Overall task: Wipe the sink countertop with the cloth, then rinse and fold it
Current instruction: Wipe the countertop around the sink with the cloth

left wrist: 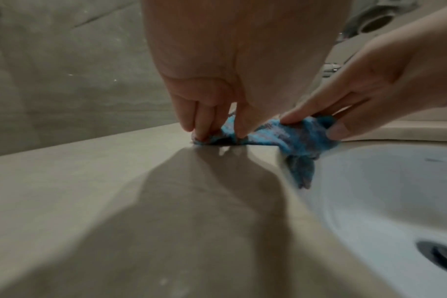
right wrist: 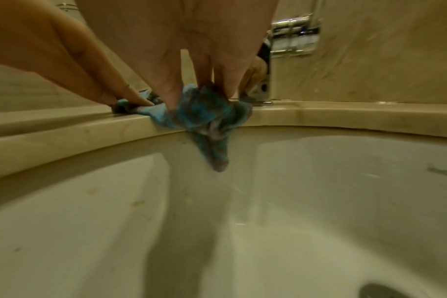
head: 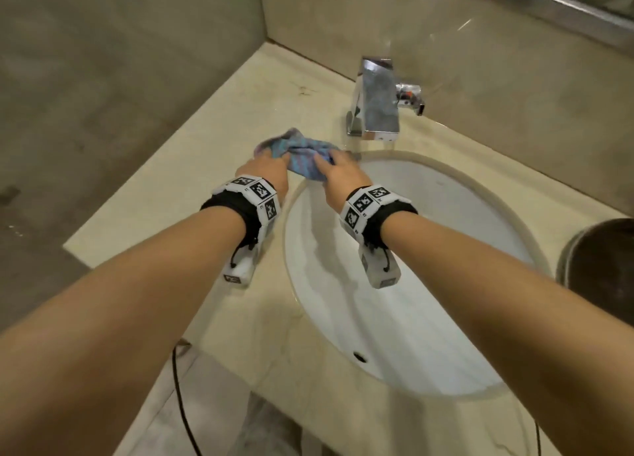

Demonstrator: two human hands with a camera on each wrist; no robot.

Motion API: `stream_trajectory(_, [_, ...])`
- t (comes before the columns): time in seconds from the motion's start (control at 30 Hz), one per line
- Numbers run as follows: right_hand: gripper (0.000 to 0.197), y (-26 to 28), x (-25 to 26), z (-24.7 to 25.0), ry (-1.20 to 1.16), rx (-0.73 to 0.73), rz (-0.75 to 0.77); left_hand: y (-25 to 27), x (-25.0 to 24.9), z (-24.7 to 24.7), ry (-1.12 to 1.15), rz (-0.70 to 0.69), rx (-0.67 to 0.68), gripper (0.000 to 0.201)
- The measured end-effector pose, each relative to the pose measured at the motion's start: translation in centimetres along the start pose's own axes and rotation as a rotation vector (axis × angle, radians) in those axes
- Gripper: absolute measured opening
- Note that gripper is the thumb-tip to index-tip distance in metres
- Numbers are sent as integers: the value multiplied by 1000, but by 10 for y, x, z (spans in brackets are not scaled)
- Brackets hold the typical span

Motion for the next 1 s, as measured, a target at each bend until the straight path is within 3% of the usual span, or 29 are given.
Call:
stream_trajectory(0.4, [56, -72, 30, 10, 92, 140, -114, -56, 56, 27, 7, 11, 82, 55])
stream_trajectory(0.8, [54, -169, 18, 42, 23, 154, -249, -147, 70, 60, -25, -79, 54, 65])
stream_trajectory(1.0, [56, -192, 2, 52, 85, 139, -232, -172, 65, 70, -49, -148, -16, 56])
Point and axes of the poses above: each hand's wrist, its own y-axis away from the middle knuckle, its own z-axis out of the back of the hand, x = y × z, the point moved 1 cm from there along -y, towards the middle knuckle, and after that the axes turned 6 degrees about z, right-handed, at the moved point
